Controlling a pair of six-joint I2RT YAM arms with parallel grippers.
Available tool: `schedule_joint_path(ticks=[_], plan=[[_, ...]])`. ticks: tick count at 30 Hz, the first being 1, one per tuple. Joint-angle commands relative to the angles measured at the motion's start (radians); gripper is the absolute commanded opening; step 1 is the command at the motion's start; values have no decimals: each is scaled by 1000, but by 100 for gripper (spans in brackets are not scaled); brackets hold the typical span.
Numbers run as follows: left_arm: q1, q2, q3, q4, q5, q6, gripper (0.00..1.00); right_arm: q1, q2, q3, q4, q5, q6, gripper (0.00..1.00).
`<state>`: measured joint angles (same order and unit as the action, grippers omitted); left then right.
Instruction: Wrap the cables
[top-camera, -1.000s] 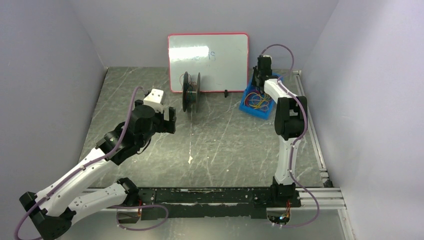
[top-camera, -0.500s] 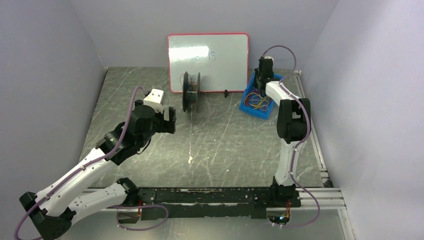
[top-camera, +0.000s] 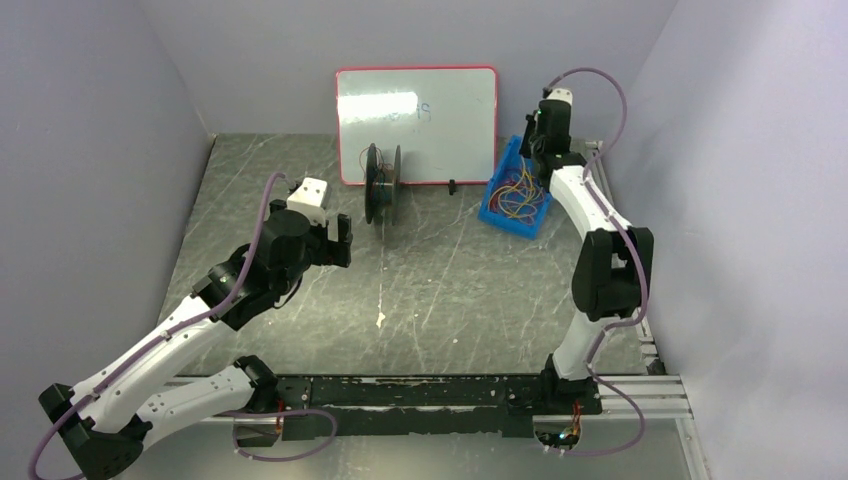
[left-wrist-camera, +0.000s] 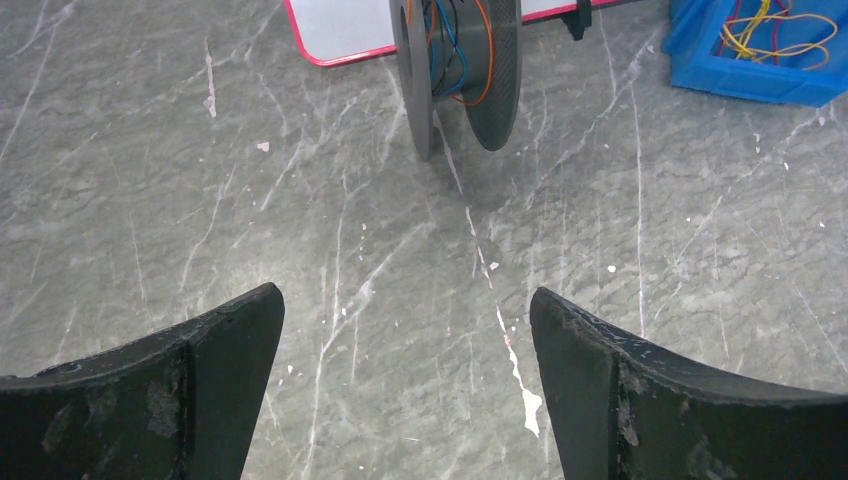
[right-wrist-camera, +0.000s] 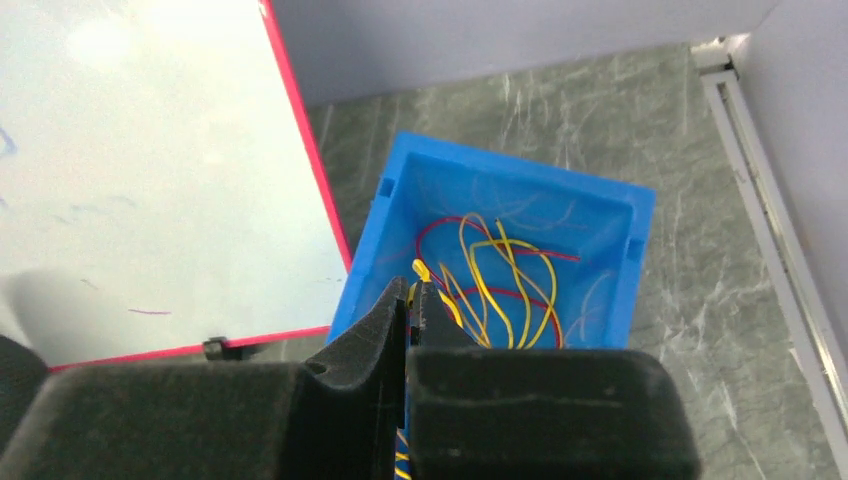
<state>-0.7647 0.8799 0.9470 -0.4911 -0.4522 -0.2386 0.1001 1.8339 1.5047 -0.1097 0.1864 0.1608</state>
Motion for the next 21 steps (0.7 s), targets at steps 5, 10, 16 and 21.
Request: schedule_joint_path(ticks=[5,10,16,21], plan=[[-4,2,5,2,6,13,97,-4,-136,37,7,30,29,0],[-3,5,7,0,6,12,97,-1,-201,73,15,41,55,0],[-2,5,4,5,13,13,97,4,-254,139,31,58,58,0],[-3,12,6,10,24,12,97,6,-263,246,-2,53,53,0]])
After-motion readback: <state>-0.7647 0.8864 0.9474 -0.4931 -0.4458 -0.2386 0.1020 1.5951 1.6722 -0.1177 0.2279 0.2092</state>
